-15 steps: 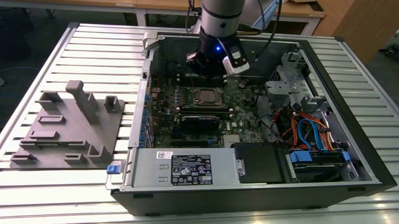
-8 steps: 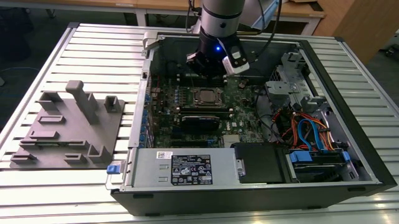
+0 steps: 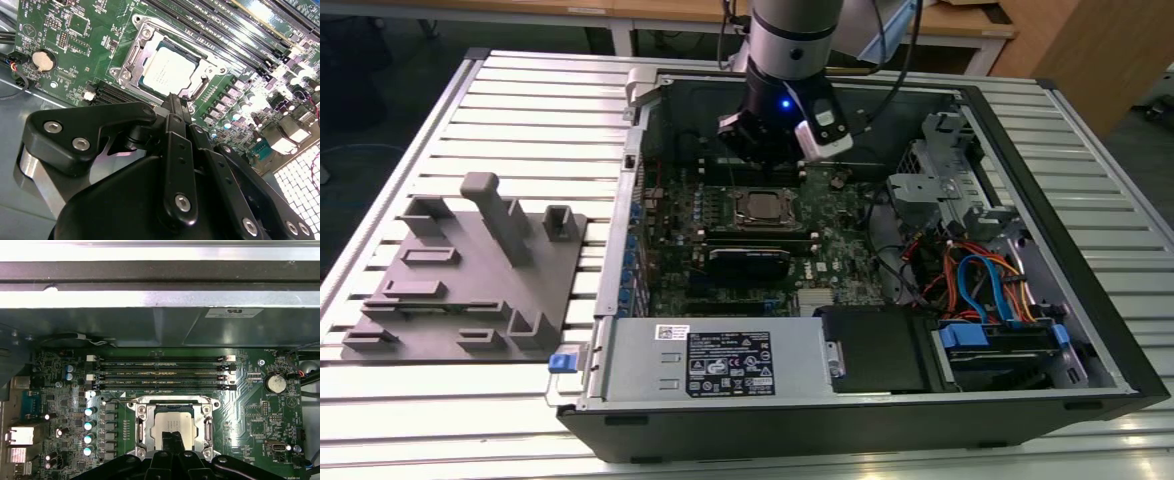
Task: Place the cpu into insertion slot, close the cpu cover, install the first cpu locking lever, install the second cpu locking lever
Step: 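Install the first cpu locking lever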
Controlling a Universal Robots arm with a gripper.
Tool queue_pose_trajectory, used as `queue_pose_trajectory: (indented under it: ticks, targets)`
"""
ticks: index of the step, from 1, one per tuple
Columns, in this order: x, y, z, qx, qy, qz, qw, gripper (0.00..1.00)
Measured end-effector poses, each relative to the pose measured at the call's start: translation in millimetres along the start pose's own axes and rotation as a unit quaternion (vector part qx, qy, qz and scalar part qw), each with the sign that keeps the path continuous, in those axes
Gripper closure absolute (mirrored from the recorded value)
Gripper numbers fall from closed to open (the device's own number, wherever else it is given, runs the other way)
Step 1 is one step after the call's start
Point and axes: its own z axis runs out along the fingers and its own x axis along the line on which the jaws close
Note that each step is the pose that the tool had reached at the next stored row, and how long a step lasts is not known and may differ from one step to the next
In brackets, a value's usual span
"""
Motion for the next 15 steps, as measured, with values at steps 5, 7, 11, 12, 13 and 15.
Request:
queue_pose_trajectory:
  ticks: [5,7,11,12,13,15]
  targets:
    - [1.0,0.0,0.0,0.0,0.0,0.0,1.0,0.9]
    - [1.0,0.0,0.0,0.0,0.0,0.0,1.0,0.9]
    - [1.1,0.0,0.0,0.0,0.0,0.0,1.0,0.9]
    - [1.2,0.0,0.0,0.0,0.0,0.0,1.0,0.9]
    - [1.2,0.0,0.0,-0.0001,0.0,0.0,1.0,0.9]
    - [1.9,0.0,0.0,0.0,0.0,0.0,1.0,0.9]
